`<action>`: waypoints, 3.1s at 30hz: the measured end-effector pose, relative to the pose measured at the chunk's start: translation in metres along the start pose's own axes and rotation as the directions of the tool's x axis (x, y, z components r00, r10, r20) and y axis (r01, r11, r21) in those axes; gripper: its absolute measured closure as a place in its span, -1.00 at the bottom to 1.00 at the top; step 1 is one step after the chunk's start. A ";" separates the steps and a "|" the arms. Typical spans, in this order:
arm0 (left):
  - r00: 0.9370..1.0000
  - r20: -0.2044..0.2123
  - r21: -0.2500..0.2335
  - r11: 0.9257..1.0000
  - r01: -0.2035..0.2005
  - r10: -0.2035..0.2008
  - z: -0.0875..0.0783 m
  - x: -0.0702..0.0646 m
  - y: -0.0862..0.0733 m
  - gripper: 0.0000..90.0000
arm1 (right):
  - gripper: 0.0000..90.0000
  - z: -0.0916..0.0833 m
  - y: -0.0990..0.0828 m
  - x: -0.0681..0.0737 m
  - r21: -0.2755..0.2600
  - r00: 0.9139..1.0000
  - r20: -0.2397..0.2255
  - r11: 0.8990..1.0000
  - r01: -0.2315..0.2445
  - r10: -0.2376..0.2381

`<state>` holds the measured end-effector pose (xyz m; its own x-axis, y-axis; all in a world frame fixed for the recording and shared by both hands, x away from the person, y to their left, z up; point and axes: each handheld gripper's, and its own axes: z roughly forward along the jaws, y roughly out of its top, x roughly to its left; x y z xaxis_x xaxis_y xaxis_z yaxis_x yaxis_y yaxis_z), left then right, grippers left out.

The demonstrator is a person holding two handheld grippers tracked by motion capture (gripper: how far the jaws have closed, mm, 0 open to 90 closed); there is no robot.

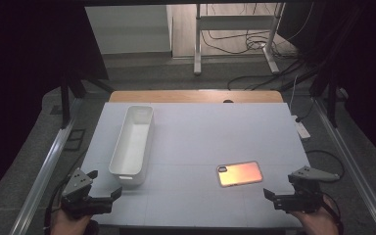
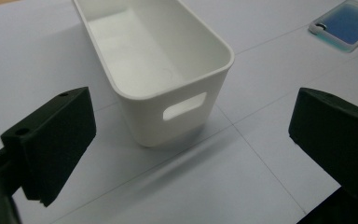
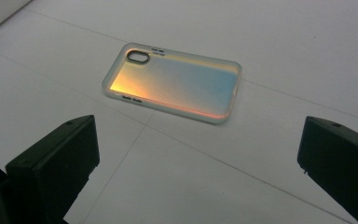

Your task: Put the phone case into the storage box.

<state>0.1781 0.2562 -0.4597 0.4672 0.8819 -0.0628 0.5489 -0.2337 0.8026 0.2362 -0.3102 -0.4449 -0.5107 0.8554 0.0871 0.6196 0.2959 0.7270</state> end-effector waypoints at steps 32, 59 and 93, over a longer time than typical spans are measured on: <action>1.000 0.011 0.003 1.000 -0.010 0.010 0.001 0.000 0.000 -0.96 | -1.00 0.026 0.022 0.007 0.040 0.996 -0.060 0.997 0.068 -0.066; 1.000 0.011 0.003 1.000 -0.017 0.017 0.001 -0.001 0.000 -0.96 | -1.00 0.052 0.043 0.017 0.069 0.992 -0.090 0.993 0.094 -0.087; 0.999 0.009 0.017 0.999 -0.042 0.042 0.002 -0.003 0.001 -0.96 | -1.00 0.099 0.074 0.040 0.166 0.981 -0.128 0.972 0.165 -0.145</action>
<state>0.1782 0.2531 -0.4600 0.4964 0.8674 -0.0346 0.5401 -0.2774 0.7946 0.3203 -0.2123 -0.4548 -0.6672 0.7418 0.0677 0.6168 0.4993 0.6085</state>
